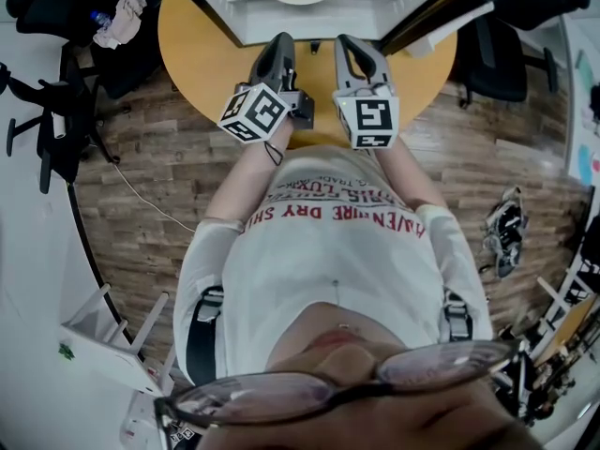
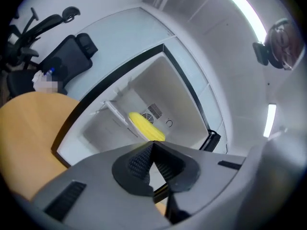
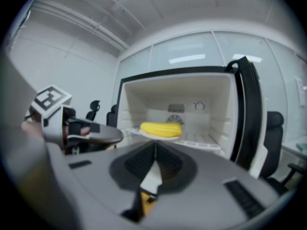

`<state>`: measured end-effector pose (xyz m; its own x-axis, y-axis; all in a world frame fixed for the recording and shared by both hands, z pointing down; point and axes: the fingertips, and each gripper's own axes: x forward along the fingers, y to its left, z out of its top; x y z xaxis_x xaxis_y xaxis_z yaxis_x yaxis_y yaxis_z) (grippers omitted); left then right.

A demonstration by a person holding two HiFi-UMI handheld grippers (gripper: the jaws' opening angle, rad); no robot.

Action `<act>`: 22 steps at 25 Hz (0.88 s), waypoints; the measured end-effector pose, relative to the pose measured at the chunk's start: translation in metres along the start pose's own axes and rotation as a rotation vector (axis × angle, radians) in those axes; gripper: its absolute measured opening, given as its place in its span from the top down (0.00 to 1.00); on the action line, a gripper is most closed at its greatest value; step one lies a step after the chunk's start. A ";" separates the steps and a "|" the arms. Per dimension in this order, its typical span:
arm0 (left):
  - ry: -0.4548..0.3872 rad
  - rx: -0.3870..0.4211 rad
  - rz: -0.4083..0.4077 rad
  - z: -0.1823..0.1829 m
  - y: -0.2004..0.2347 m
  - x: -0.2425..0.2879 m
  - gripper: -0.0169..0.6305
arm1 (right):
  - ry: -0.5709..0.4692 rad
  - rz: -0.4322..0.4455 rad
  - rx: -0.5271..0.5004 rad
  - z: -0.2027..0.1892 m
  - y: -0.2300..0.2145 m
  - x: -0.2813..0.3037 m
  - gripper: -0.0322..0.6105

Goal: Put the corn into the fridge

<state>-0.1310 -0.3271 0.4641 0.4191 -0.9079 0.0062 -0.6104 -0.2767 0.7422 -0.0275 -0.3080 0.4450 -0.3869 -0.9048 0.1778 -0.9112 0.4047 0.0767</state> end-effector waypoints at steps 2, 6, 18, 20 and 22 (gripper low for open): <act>0.001 0.078 -0.014 0.001 -0.003 -0.006 0.93 | -0.011 0.004 0.004 0.000 0.005 -0.003 0.90; 0.006 0.325 -0.041 0.007 -0.015 -0.016 0.93 | -0.025 0.014 0.016 0.000 0.014 -0.008 0.91; -0.107 0.923 -0.148 0.038 -0.047 -0.037 0.93 | -0.105 0.092 0.022 0.011 0.042 -0.004 0.91; -0.099 0.900 -0.164 0.040 -0.047 -0.037 0.93 | -0.111 0.100 0.018 0.013 0.044 -0.003 0.91; -0.084 0.886 -0.177 0.042 -0.046 -0.037 0.93 | -0.118 0.109 0.010 0.016 0.046 -0.002 0.91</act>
<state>-0.1467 -0.2945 0.4017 0.5272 -0.8392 -0.1334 -0.8495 -0.5242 -0.0595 -0.0709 -0.2897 0.4329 -0.4969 -0.8651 0.0684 -0.8641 0.5005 0.0531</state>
